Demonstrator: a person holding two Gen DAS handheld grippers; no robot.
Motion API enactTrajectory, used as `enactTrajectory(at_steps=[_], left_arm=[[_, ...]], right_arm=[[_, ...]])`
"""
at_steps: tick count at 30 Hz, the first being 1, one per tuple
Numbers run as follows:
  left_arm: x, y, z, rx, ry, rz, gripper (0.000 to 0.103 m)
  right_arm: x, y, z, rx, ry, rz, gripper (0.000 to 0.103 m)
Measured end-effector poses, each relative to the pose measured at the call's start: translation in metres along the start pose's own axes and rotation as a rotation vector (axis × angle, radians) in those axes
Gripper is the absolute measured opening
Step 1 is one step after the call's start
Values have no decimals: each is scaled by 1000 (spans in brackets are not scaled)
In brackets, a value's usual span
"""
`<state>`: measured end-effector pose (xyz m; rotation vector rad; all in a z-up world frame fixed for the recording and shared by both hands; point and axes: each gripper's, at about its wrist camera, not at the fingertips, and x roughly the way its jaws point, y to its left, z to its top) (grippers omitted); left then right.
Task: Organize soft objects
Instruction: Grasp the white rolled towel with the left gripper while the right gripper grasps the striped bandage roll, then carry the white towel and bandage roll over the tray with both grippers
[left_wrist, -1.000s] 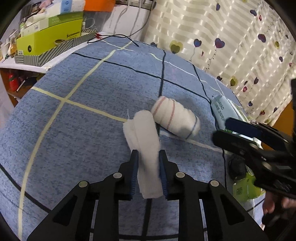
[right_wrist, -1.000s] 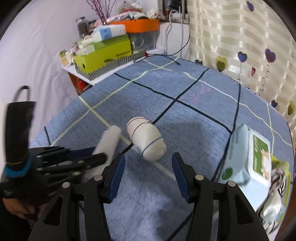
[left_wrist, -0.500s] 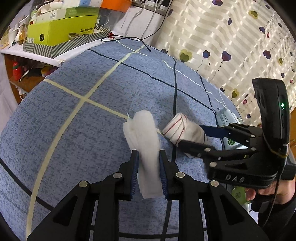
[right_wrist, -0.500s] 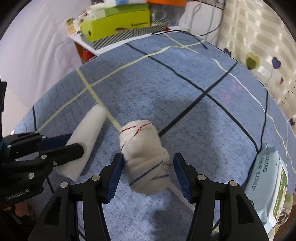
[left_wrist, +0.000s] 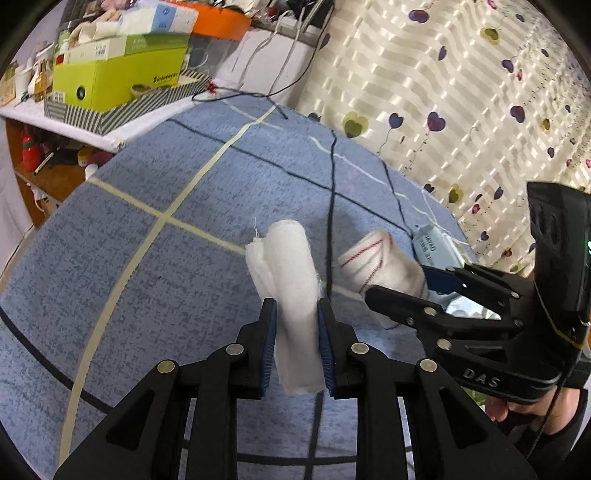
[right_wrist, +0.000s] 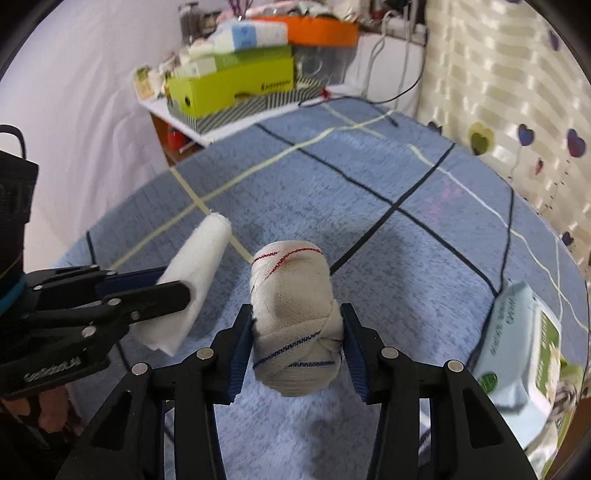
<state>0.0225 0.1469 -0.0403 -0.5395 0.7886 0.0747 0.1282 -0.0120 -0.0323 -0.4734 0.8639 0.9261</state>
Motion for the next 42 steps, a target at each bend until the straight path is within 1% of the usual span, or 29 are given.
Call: enactTrajectory(at_steps=[4,7,14,24,34,42], left_arm=[[-9,-16,0,25,-15,-23,23],[-16,-31,-1,54,-26,-37,23],[-25,-68,-7,120,-34,-83,23],[-30,-115,-11,210,-32,-123,23],[-27,-158,-17,288,-22,-150,23],[-20,-197,-21,350,-10,-182,23]], right_arm=[[-29,-5,-14,66,-65,4,45],[-50,-7,-26,96,-107,-17,45],[-94,-17,-54,162,-175,-47,45],[-133,-39,-84,234,-234,-86,45],[-160,-62,-110,292,-276,-120,45],[-183,-90,-137,352,-302,-164,45]])
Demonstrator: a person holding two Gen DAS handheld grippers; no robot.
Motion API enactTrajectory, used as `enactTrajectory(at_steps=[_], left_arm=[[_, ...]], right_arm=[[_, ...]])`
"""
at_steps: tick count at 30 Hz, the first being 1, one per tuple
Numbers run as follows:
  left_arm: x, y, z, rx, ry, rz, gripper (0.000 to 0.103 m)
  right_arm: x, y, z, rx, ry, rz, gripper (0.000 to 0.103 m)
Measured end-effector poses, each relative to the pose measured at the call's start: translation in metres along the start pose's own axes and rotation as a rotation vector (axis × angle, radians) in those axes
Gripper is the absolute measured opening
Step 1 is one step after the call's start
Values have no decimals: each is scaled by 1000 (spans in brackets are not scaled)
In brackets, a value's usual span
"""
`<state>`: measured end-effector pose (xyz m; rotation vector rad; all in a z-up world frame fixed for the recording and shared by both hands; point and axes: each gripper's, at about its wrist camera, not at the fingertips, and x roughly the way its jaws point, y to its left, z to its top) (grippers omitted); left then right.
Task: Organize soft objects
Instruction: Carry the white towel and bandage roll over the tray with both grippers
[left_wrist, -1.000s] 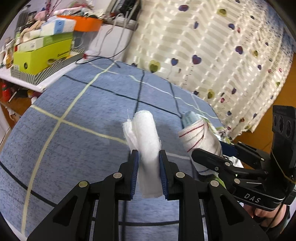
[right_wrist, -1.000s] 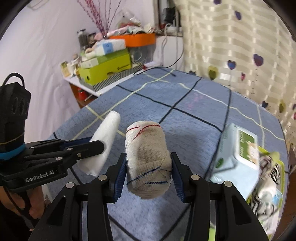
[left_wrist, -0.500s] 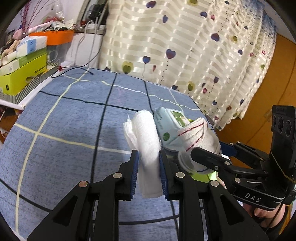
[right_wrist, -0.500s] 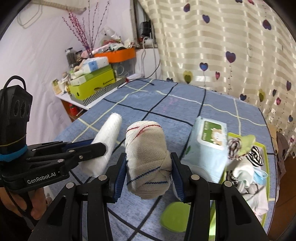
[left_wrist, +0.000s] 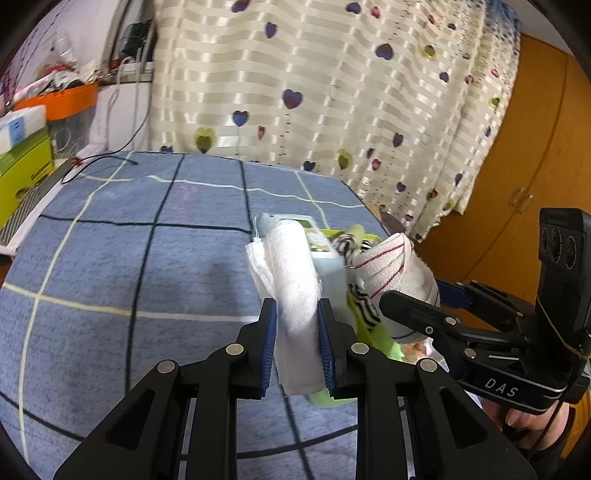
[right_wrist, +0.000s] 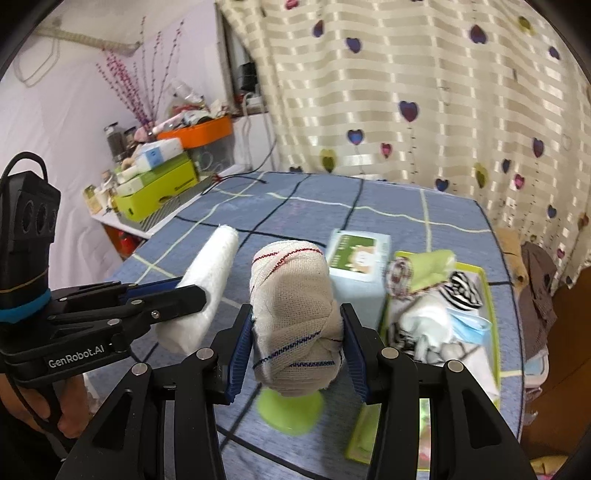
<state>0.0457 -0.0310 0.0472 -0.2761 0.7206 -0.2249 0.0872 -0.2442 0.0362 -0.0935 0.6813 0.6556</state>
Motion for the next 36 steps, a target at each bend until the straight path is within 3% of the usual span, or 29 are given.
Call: enactTrajectory(at_steps=[18,36], left_arm=[[31,-66,8,99,43,-93,23],[100,-117,-23,132,227,-181,23]], right_arm=[[-48,-102,-26,169,-49,-165,45],[-29,-141,-72,273,39,-158,45]])
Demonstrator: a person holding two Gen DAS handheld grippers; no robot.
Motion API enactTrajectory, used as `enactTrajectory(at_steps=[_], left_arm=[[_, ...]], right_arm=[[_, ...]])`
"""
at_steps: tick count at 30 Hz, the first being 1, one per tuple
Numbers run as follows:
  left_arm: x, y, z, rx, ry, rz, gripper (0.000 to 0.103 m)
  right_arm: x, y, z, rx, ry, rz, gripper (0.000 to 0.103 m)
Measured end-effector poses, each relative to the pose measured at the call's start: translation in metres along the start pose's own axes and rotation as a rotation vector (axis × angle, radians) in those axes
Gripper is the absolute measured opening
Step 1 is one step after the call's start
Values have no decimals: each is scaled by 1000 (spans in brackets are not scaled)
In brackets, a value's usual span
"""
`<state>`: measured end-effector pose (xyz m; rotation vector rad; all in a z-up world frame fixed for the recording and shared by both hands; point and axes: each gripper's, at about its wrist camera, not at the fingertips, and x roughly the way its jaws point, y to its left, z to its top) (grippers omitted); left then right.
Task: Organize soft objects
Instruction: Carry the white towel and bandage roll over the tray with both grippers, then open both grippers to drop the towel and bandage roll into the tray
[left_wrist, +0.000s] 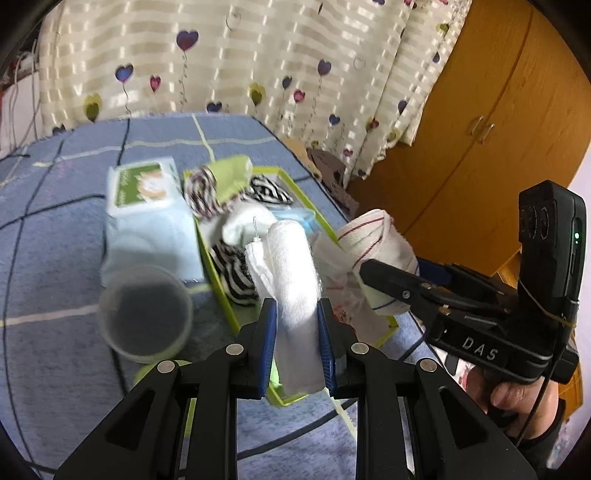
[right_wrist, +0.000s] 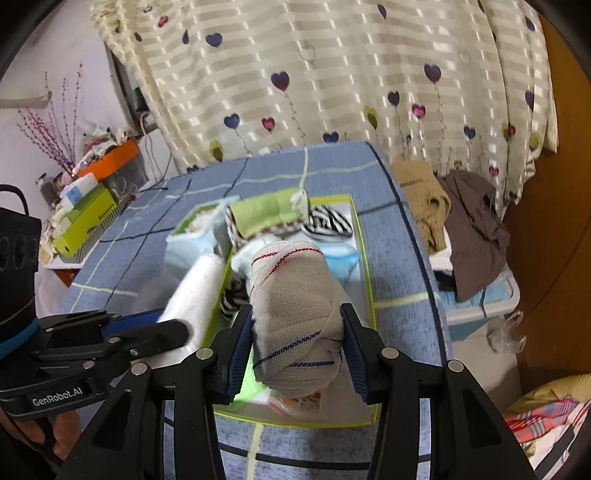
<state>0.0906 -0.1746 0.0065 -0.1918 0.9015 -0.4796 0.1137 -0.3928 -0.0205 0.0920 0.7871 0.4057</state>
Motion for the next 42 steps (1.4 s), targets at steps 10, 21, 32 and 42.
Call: enactTrajectory(at_steps=[10,21,32,42], left_arm=[[35,1,-4,-29,86,-24,23],[34,5,-3,-55,94,-67,31],[18,0,-4,-34,48,-68,36],[0,7,-4,-44,12,-58,36]], right_arm=[[28,-13,-17,14,75,24,48],[19,-7,-19,-26,76,21,53],[0,-8,-15,-9,6,33,40],[10,-11,-14,7,28,11,34]])
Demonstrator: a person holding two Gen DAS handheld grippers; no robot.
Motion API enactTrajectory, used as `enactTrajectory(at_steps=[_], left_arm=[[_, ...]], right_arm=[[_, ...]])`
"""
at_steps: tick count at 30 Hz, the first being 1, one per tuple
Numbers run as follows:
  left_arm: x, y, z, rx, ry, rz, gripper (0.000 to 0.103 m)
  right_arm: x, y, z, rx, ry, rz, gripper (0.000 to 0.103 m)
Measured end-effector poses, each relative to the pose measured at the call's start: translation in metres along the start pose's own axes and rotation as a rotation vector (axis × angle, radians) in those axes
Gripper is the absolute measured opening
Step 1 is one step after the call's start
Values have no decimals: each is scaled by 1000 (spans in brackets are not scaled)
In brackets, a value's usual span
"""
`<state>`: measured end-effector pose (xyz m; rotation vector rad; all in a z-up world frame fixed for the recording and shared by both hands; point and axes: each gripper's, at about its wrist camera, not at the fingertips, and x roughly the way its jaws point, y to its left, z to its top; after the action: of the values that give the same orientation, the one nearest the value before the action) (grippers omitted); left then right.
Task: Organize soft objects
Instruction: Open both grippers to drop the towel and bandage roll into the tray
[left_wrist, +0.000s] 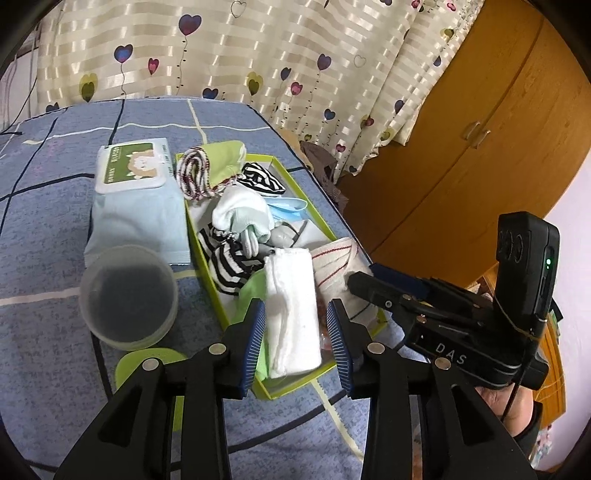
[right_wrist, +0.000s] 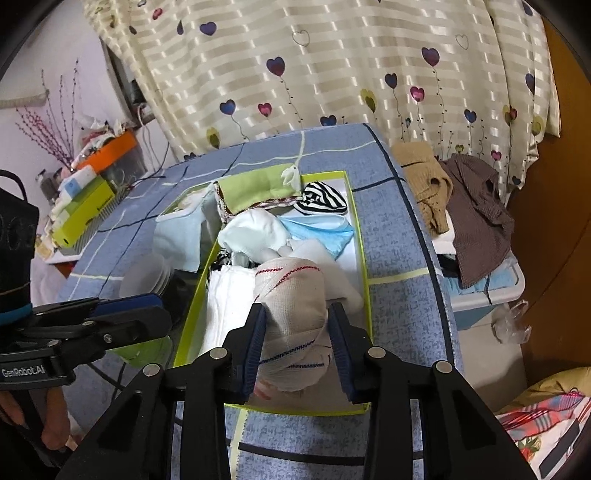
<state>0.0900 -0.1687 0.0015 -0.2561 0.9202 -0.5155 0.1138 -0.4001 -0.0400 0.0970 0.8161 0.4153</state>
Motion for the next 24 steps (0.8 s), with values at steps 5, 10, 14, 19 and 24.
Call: enactTrajectory(at_steps=[5,10,14,19,24], left_arm=[[-12,0,-2,12,-26,17,36],[-28,-4,-5,43,-64,45,36],[-39,-5,-7,59,-87,63,36],[-51,-5,-13,71,-101,91,36],[-59,-4,-20,80,-99,121,36]], right_arm=[[-13,7,3,-7,-24,-8,34],[-27,23,5,-37,-42,-21,35],[-37,39,3,-64,-52,-24,41],[-47,57,0,-94,-57,-40,48],[-53,73,-6,-107,-54,-58,53]])
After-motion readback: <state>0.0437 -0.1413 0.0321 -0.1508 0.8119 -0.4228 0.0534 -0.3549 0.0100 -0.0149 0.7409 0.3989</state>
